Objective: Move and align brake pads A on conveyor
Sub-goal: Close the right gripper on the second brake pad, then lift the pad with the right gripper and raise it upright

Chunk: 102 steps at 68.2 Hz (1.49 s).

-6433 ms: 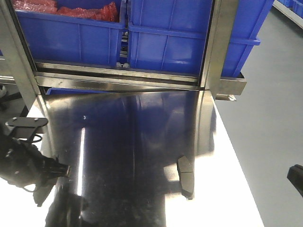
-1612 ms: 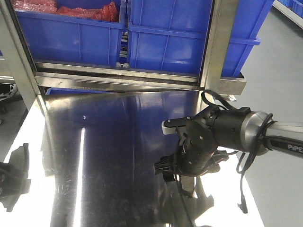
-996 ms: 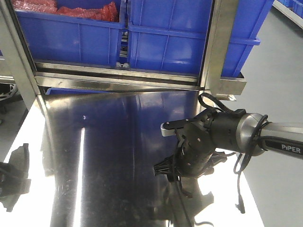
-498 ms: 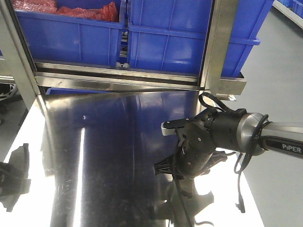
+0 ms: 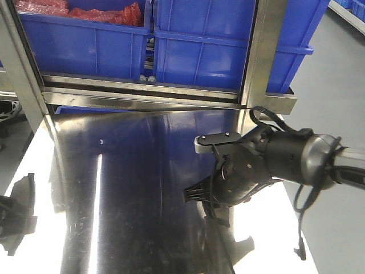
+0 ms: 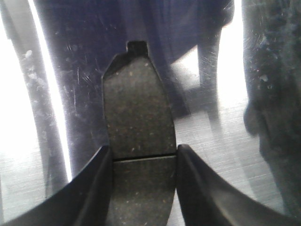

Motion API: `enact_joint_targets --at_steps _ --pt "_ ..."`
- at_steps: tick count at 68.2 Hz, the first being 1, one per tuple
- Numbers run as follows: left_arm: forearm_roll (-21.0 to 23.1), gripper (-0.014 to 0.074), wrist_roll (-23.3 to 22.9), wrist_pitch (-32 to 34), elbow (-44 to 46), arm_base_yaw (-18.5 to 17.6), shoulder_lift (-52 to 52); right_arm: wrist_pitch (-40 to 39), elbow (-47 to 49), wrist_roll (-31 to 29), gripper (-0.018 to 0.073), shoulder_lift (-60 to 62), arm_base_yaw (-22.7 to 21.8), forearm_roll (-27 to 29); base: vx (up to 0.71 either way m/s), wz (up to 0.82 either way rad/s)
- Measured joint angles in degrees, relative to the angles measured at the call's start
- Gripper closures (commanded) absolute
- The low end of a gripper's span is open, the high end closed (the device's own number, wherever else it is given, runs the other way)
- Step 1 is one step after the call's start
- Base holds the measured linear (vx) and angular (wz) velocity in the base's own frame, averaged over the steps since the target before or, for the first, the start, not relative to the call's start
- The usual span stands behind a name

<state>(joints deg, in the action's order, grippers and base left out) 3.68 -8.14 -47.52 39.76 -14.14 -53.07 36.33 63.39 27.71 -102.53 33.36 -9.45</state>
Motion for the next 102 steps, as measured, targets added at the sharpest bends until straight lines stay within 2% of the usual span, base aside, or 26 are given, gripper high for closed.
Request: enact_joint_targets --at_steps 18,46,59,78,102 --pt "0.0 0.0412 0.0 0.0 0.0 0.0 0.0 -7.5 -8.7 -0.1 0.0492 7.8 0.0 0.0 0.0 0.0" --pt "0.0 0.0412 0.0 0.0 0.0 0.0 0.0 -21.6 -27.2 -1.6 0.0492 29.8 0.0 -2.1 0.0 0.0" --pt "0.0 0.0412 0.0 0.0 0.0 0.0 0.0 -24.8 -34.1 -1.7 0.0492 39.1 0.0 -2.8 0.0 0.0" --pt "0.0 0.0412 0.0 0.0 0.0 0.0 0.0 -29.1 -38.8 -3.5 0.0492 47.1 0.0 -2.9 0.0 0.0" --pt "0.0 0.0412 0.0 0.0 0.0 0.0 0.0 -35.0 -39.4 -3.7 0.0492 47.8 0.0 -3.0 0.0 0.0"
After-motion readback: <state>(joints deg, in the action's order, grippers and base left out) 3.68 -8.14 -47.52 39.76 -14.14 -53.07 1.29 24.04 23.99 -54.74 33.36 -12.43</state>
